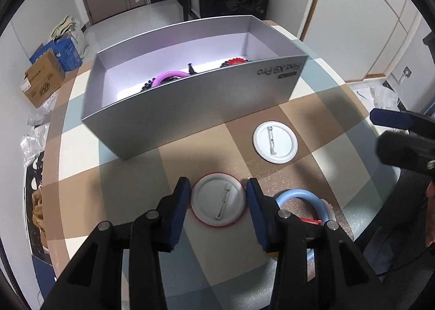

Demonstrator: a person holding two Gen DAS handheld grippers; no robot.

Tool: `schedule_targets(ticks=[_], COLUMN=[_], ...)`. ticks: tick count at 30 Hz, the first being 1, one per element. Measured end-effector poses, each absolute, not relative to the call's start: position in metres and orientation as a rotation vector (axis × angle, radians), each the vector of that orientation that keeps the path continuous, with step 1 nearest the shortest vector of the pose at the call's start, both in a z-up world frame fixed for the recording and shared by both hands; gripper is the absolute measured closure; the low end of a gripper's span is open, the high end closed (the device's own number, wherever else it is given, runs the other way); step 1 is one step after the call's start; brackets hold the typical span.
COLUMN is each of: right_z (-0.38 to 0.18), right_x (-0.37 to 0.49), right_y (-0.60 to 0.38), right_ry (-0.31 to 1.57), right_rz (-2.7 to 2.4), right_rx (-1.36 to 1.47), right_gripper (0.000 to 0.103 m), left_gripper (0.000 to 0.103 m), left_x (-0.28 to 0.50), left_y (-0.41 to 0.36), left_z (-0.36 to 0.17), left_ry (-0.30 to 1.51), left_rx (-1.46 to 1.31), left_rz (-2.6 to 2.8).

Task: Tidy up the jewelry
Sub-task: 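Close the left gripper on the edge of the red-rimmed badge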

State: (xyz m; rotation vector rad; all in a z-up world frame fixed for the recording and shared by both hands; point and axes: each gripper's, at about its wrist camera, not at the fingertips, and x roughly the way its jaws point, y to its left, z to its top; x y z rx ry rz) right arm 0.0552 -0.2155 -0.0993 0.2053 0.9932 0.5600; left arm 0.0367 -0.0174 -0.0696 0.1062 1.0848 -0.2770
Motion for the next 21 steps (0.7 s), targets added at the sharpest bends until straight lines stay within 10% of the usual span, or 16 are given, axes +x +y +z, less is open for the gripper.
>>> schedule_targets(ticks=[11,21], right_z=[-0.106,-0.123], right_x=[0.071,0.077], right_y=[-0.175,-0.133], right_ry=[1.001,1.06], right_rz=[0.56,0.52], right_rx=[0.114,-0.024], right_gripper=[0.001,0.033], left_gripper=[0.066,0.066], left_x=[0.04,0.043], left_y=[0.041,0.071], left_z=[-0.037,-0.026], left_ry=[1.032,1.01], left_rx=[-0.2,-0.32], left_rz=[-0.273,-0.223])
